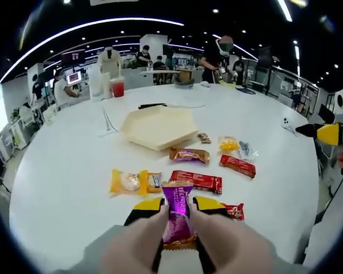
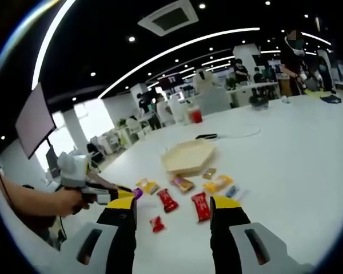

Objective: Place the target food into the container with the food tongs after gripping and lifting it, then release it inside without dropping or visibly crushing the food.

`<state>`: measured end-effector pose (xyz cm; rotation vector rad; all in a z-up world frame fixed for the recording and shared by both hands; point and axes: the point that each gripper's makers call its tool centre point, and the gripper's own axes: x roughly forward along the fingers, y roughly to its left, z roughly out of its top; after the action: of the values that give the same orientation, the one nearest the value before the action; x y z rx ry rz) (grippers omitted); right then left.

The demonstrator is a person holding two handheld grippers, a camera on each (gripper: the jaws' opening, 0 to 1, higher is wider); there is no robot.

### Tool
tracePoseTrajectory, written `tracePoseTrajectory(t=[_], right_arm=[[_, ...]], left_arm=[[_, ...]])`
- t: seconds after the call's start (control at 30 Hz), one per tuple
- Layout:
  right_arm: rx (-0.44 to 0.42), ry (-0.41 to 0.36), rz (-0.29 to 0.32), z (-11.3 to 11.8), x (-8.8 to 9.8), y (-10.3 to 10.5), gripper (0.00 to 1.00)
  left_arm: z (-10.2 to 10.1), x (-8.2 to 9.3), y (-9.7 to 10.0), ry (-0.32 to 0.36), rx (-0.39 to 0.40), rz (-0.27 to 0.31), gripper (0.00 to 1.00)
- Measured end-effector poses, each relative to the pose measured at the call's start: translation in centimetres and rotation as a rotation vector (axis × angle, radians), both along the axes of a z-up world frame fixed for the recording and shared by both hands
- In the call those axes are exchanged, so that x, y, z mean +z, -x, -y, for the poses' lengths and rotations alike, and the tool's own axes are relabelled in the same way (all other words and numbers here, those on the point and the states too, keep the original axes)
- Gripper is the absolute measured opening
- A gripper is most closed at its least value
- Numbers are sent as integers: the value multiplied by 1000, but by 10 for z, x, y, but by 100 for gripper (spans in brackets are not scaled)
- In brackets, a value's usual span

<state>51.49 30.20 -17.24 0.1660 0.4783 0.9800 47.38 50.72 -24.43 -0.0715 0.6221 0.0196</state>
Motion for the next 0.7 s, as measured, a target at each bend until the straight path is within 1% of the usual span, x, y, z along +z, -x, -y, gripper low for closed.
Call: tracePoseTrajectory(t=[0.17, 0.37, 0.5, 0.53, 0.67, 0.7], right_arm=[[-9, 9, -3, 4, -1, 1, 52], [-16, 16, -1, 7, -1, 4, 52], [-15, 37, 28, 9, 2, 4, 52], [-24, 51, 42, 11, 3, 1, 52], [-49, 69, 49, 20, 6, -6, 54], [-54, 93, 67, 26, 8, -10, 55]], left_arm=[[-3, 8, -3, 11, 4, 11, 17], [-7, 15, -5, 46, 30, 30, 17], [-10, 20, -4, 59, 42, 32, 18], [-12, 21, -4, 66, 47, 32, 18], [-14, 28, -3, 75, 54, 42, 18], [-15, 32, -4, 78, 55, 51, 18]])
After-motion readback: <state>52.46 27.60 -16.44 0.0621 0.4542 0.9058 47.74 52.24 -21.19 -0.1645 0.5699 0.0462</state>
